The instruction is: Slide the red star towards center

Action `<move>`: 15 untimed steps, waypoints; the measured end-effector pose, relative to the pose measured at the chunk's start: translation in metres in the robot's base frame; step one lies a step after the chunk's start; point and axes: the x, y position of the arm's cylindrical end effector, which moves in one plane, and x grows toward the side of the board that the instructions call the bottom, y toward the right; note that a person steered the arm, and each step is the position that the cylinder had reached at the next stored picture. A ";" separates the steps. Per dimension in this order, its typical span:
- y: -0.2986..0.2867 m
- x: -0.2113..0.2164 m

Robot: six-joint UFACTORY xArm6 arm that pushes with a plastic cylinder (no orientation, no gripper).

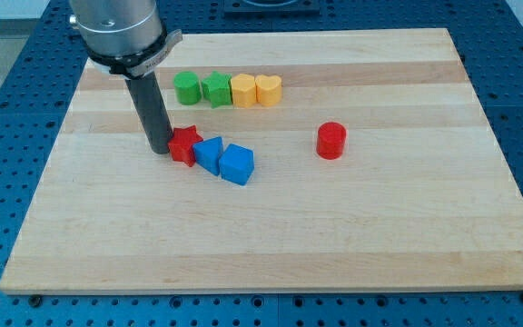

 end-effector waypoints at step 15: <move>0.028 -0.002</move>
